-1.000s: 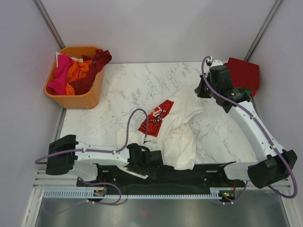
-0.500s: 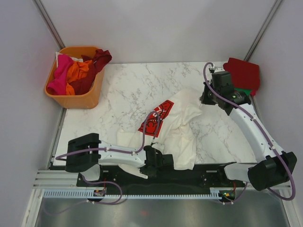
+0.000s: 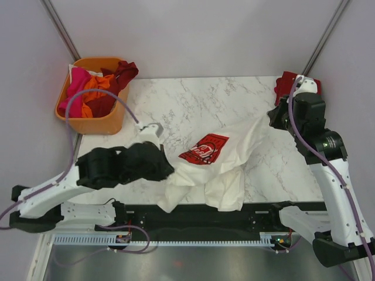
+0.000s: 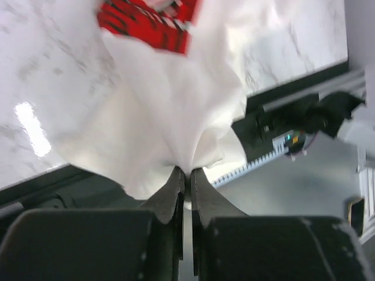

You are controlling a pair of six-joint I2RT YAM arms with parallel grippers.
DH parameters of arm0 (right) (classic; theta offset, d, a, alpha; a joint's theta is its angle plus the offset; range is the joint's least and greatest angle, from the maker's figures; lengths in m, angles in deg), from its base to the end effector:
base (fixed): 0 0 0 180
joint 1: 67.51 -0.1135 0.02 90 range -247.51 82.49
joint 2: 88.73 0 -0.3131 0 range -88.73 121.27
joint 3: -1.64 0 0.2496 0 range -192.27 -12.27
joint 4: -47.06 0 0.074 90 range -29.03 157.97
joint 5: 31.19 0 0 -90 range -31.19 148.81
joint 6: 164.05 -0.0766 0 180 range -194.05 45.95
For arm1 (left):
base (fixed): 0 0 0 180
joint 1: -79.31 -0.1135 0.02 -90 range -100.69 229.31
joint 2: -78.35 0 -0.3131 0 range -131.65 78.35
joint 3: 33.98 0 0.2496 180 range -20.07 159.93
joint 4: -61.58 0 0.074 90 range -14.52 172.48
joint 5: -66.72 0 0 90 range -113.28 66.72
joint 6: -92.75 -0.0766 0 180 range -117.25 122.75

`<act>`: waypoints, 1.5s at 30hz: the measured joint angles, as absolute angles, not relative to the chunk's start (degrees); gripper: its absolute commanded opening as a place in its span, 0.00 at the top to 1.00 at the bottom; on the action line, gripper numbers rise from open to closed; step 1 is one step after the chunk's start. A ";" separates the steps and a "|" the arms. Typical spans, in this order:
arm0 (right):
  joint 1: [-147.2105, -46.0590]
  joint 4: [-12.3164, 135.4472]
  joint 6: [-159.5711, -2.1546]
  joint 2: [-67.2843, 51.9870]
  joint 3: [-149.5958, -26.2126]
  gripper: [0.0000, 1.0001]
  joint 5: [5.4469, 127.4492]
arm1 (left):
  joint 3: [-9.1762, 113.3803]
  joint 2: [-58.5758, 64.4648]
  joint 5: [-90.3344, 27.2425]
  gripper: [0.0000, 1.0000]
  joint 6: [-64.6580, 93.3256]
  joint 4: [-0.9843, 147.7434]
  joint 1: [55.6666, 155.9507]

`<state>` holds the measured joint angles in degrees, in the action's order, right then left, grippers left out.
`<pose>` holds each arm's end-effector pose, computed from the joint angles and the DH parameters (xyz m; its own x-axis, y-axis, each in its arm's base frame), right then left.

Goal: Fold and stack the t-shirts
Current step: Flatten the tshirt out

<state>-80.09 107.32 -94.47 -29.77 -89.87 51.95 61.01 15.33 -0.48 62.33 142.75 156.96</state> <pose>0.1989 0.0350 0.4463 -0.4648 0.2512 -0.8491 0.0524 0.9650 0.2568 0.0684 -0.1736 0.4152 -0.8118 -0.0089 -0.5838 0.2889 0.8628 -0.4149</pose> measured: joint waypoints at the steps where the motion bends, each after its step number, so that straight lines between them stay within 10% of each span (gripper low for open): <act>1: -80.09 107.32 -94.63 -30.36 -90.35 1.00 51.36 | 60.25 18.04 -0.74 0.80 60.55 143.16 152.82; 7: -80.02 107.78 -94.85 -27.76 -90.68 1.00 50.77 | 38.94 23.04 -11.17 0.19 49.84 137.81 126.38; 10: -80.02 108.24 -94.82 -25.29 -89.68 1.00 50.80 | 30.06 18.43 -15.51 0.14 47.44 136.02 120.11; 18: -80.02 108.91 -94.69 -25.16 -88.54 1.00 50.93 | 31.46 17.88 -17.96 0.32 45.71 133.85 118.62; 22: -80.02 108.54 -94.63 -25.16 -87.84 1.00 51.30 | 29.52 19.19 -19.25 0.57 47.83 130.05 119.84; 45: -80.02 106.92 -93.73 -24.44 -84.78 1.00 54.03 | 9.80 17.86 -20.15 0.51 58.26 115.30 120.59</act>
